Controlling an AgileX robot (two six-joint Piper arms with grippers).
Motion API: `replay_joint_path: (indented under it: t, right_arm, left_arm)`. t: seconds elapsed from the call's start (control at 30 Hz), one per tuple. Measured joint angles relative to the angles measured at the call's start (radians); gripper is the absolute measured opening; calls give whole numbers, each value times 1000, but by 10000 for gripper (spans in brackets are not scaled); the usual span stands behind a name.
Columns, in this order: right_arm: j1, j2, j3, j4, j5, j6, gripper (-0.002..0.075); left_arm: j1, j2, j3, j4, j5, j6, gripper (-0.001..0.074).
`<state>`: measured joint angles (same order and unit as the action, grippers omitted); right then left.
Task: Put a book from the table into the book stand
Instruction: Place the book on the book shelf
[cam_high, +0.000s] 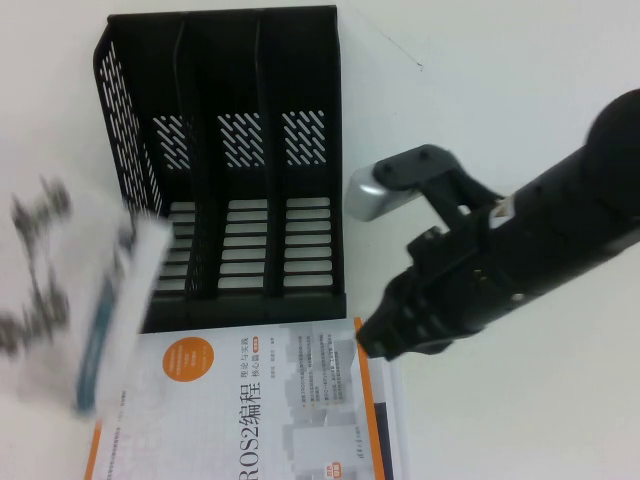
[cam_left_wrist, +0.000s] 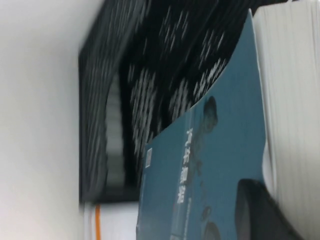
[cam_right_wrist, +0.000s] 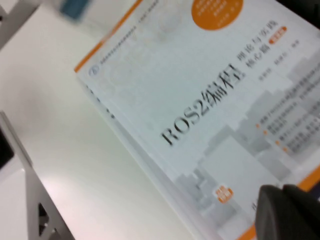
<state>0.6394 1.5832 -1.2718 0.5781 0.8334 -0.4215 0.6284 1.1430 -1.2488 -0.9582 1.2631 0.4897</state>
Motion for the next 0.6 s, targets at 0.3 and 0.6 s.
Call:
replay_joint_path:
  t: [0.3, 0.6]
  right_arm:
    - [0, -61, 2, -51, 28, 31, 4]
    - [2, -61, 105, 42, 30, 31, 4]
  left_arm:
    - [0, 33, -329, -92, 4, -28, 118]
    - [0, 126, -447, -140, -42, -54, 118]
